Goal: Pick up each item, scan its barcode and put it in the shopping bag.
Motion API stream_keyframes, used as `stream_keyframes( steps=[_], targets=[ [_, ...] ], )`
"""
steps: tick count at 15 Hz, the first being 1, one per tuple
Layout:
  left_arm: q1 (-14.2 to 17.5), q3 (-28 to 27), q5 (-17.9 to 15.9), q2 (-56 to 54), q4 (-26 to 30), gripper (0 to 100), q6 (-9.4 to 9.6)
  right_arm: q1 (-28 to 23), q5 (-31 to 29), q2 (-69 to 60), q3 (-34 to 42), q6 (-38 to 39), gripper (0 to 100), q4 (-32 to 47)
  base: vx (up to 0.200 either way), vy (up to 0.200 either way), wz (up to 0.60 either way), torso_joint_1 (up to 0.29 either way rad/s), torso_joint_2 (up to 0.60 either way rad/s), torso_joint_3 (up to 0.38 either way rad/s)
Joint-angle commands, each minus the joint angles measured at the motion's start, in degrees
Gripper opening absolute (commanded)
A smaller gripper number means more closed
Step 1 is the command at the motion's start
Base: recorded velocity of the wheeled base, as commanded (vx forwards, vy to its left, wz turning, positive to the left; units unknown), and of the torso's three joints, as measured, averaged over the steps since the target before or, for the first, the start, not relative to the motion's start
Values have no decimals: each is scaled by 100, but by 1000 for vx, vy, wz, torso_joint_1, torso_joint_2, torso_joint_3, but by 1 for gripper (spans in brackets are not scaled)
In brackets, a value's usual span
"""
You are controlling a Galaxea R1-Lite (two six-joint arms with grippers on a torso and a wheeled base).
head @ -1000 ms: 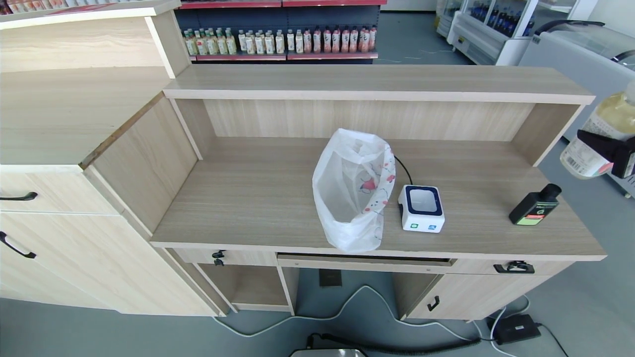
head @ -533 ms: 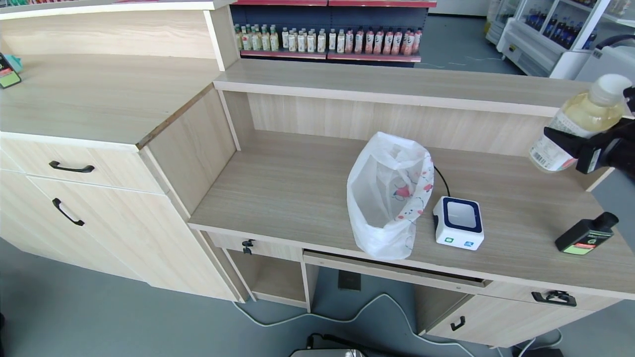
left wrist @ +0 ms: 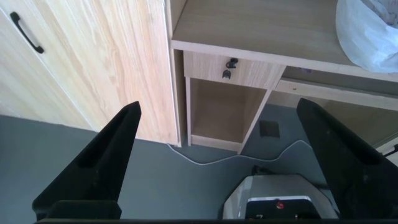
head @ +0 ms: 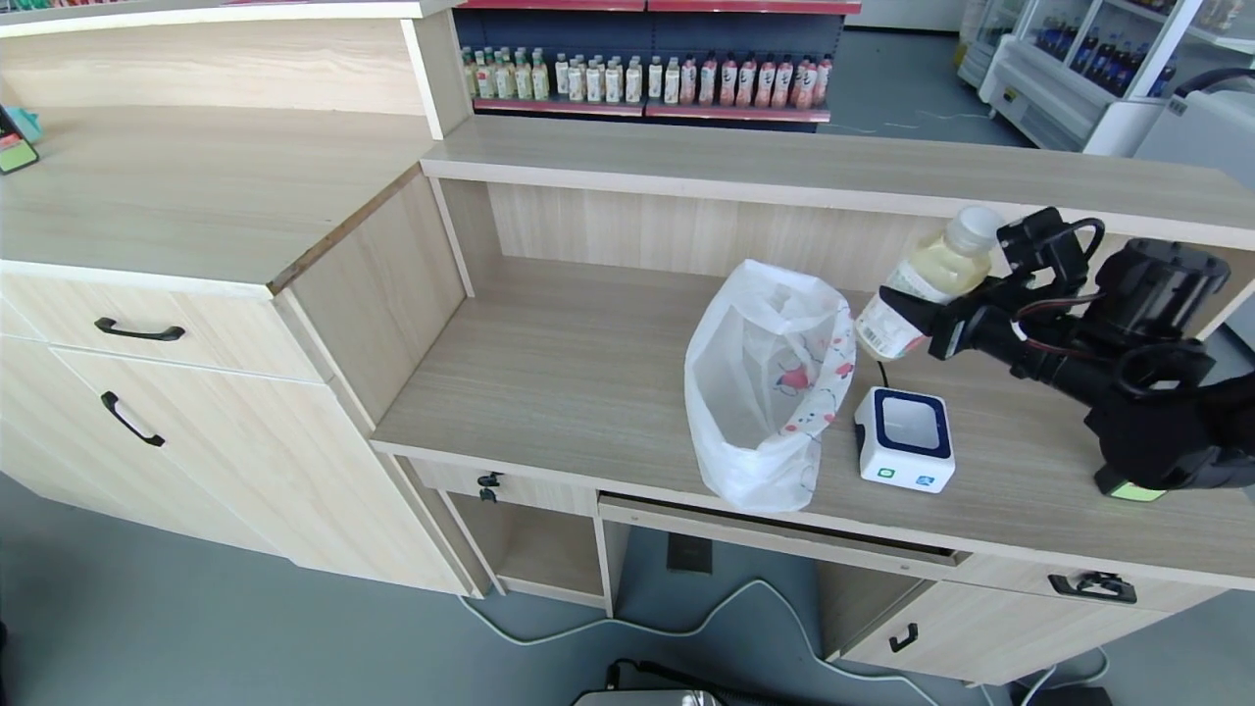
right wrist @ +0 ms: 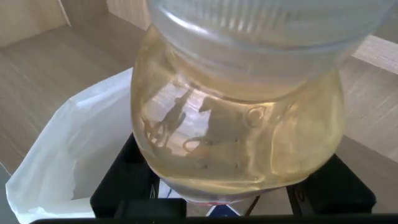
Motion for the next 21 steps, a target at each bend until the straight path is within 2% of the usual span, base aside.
stream_keyframes(
  steps=[1, 7, 14, 21],
  targets=[
    [1, 1, 0, 2, -2, 100, -1, 378, 4, 852, -146, 27, 0, -204, 0, 0, 0, 0, 0, 0],
    [1, 1, 0, 2, -2, 100, -1, 817, 12, 1634, -453, 19, 0, -354, 0, 0, 0, 0, 0, 0],
    [1, 1, 0, 2, -2, 100, -1, 1142, 12, 1951, -655, 10, 0, -424, 0, 0, 0, 0, 0, 0],
    [1, 1, 0, 2, -2, 100, -1, 1195, 12, 2197, -532, -25, 0, -574, 0, 0, 0, 0, 0, 0]
  ],
)
